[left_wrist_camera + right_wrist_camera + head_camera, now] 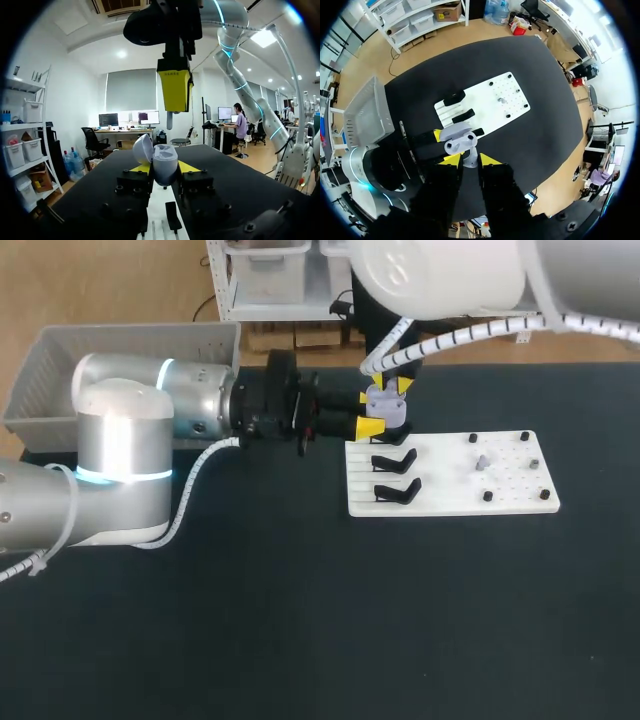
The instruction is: Pick up each earbud case from the left stands, insert the matching earbuds, close the lid, and place the case in the box.
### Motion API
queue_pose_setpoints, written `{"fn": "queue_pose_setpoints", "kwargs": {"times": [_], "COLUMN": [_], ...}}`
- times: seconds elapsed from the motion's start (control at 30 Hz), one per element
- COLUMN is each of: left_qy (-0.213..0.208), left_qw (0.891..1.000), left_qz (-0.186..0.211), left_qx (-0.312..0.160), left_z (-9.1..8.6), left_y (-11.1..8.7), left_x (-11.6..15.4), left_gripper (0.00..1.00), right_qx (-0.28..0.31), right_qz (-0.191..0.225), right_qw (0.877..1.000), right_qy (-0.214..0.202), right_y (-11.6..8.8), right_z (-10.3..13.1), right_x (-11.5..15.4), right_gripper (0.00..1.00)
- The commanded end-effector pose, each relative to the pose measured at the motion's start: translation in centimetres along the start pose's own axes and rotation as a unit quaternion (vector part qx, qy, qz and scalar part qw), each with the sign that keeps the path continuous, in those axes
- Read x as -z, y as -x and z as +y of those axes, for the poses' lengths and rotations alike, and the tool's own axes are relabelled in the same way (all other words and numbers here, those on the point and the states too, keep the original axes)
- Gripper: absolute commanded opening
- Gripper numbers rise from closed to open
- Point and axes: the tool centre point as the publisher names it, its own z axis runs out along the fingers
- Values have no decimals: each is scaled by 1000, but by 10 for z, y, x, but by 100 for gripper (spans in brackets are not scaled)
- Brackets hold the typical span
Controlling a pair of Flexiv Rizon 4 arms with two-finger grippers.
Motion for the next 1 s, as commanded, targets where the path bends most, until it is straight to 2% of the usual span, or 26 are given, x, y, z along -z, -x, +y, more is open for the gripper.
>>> {"fn": "queue_pose_setpoints", "kwargs": {"times": [0.03,1.0], "left_qy": [1,1], "left_qw": [1000,1000], "left_qz": [-1,-1], "left_qx": [-1,-1], "left_z": [0,0], "left_y": [-1,-1], "left_x": [0,0], "left_gripper": [0,0], "right_qx": [-1,-31], "right_qz": [3,18], "right_qw": [1000,999], "right_qy": [-5,-5], "right_y": [0,8], "right_z": [3,4], "right_x": [-4,-21], "right_gripper": [0,0]}}
